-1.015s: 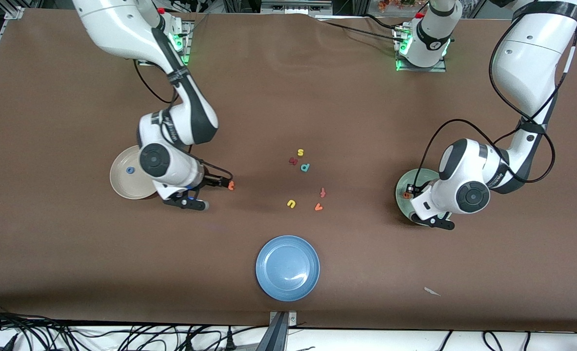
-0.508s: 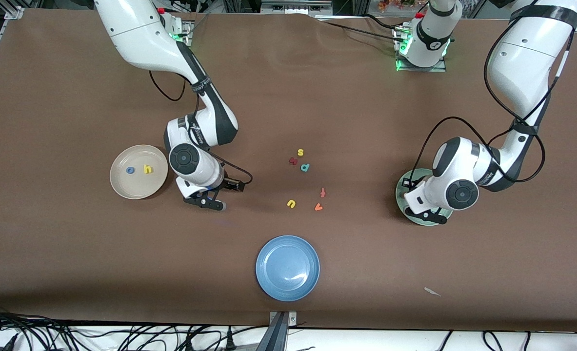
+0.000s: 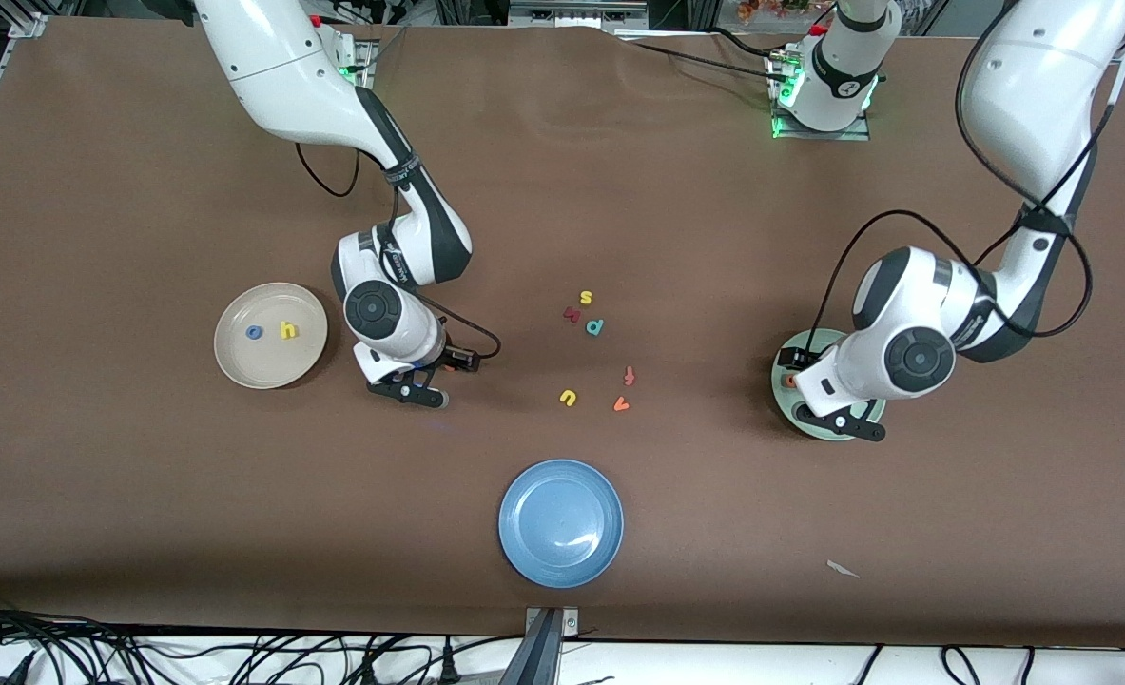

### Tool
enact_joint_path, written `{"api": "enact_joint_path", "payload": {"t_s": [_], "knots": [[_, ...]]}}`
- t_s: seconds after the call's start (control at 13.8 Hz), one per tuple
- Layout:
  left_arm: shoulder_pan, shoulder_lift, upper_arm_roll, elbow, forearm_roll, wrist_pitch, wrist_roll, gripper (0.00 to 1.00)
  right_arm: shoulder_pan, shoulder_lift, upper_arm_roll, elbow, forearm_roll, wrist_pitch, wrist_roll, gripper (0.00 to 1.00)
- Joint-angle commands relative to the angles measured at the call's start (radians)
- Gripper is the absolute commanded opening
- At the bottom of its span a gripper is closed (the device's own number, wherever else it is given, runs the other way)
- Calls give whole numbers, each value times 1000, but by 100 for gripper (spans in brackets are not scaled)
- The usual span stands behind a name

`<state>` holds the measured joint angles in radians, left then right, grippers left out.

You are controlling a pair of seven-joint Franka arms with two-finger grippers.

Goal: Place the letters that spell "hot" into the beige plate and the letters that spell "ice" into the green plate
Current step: 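Grasp the orange 3 with the right gripper while the left gripper withdraws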

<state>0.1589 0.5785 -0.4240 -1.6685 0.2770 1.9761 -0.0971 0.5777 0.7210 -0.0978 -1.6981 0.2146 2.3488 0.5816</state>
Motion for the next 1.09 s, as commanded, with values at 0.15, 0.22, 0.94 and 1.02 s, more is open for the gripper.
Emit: {"api": "enact_joint_path", "payload": {"t_s": [0.15, 0.22, 0.94, 1.02], "knots": [[-2, -81, -59, 134, 19, -195, -4, 100, 10, -3, -3, -17, 19, 12, 6, 28], [-4, -83, -79, 174, 19, -248, -6, 100, 10, -3, -5, -17, 19, 11, 7, 23], [93, -290, -44, 289, -183, -378, 14, 100, 5, -159, -153, 44, 3, -320, -104, 0], [81, -322, 15, 276, -238, -378, 33, 100, 5, -188, -204, 43, 3, -380, -168, 0]]}}
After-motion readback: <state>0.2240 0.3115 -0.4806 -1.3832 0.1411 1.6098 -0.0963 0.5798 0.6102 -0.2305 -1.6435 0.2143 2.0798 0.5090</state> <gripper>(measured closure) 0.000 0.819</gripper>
